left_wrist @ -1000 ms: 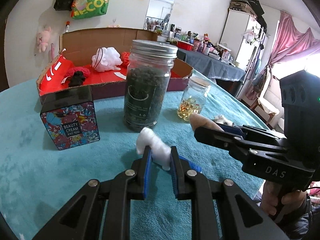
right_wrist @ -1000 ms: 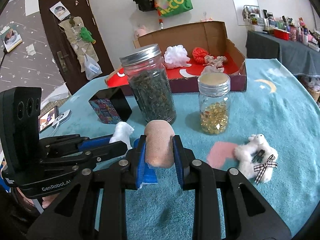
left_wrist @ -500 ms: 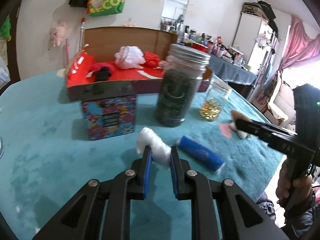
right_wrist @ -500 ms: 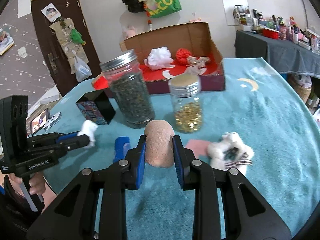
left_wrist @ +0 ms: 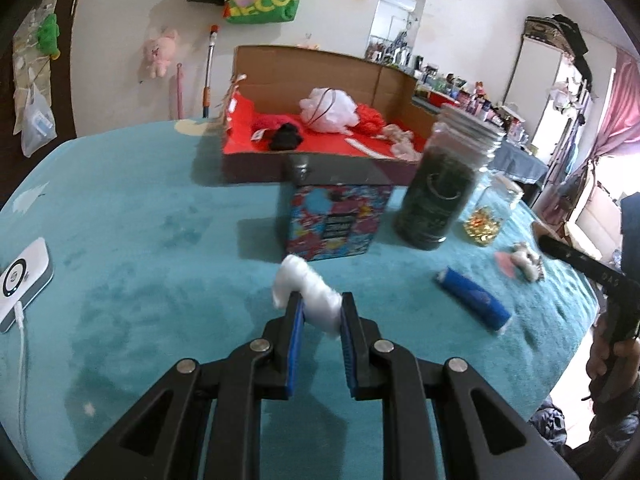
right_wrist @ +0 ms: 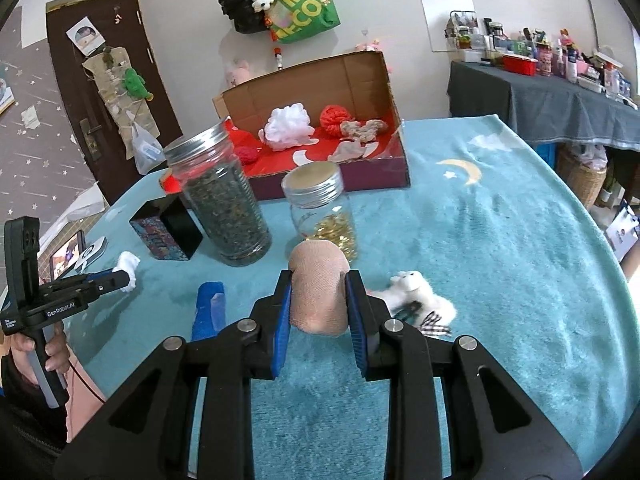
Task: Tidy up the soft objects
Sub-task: 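Lift the white plush and beige sponge and carry them toward the box, then open the right tool to drop the beige sponge while the left tool drops the white plush, then withdraw both tools from the box back over the table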
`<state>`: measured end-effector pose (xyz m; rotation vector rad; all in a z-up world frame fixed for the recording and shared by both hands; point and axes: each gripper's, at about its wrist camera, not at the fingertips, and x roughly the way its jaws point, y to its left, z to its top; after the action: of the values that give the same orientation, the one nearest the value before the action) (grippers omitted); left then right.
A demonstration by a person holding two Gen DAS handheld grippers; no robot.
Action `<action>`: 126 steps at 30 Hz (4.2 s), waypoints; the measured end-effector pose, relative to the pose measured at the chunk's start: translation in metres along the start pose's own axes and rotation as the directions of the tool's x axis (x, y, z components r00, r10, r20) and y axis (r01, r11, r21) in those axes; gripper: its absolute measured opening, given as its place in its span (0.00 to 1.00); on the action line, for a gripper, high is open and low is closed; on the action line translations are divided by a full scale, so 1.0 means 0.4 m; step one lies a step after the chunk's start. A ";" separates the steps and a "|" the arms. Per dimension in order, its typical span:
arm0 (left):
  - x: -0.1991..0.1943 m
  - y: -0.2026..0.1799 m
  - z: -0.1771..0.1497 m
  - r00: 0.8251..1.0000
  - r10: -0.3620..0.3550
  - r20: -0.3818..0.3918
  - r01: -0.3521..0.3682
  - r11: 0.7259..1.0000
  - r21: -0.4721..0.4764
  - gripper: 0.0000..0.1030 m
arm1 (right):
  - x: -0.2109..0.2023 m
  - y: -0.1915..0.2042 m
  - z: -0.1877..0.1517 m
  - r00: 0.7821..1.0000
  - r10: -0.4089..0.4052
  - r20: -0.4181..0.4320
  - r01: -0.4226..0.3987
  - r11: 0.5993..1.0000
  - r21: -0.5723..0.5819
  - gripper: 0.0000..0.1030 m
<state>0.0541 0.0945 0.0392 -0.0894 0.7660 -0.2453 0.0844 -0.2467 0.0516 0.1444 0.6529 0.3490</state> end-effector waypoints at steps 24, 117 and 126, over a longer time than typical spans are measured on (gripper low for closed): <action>0.110 0.114 0.163 0.997 -0.028 -0.069 0.038 0.990 0.135 0.18 | 0.100 -0.130 0.136 0.989 0.069 -0.131 -0.060 0.996 0.072 0.24; -0.042 -0.213 0.495 0.978 -0.128 0.165 0.095 0.977 0.191 1.00 | 0.089 0.163 0.567 0.998 0.007 -0.061 -0.023 0.966 -0.258 0.86; -0.175 -0.241 0.370 0.936 -0.098 0.339 0.048 0.987 0.153 1.00 | -0.120 0.199 0.443 0.990 -0.016 0.143 0.053 0.965 -0.256 0.92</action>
<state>0.0903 0.0175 0.2092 -0.0241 0.3931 -0.3448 0.1367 -0.1938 0.2376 -0.0921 0.4655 0.3838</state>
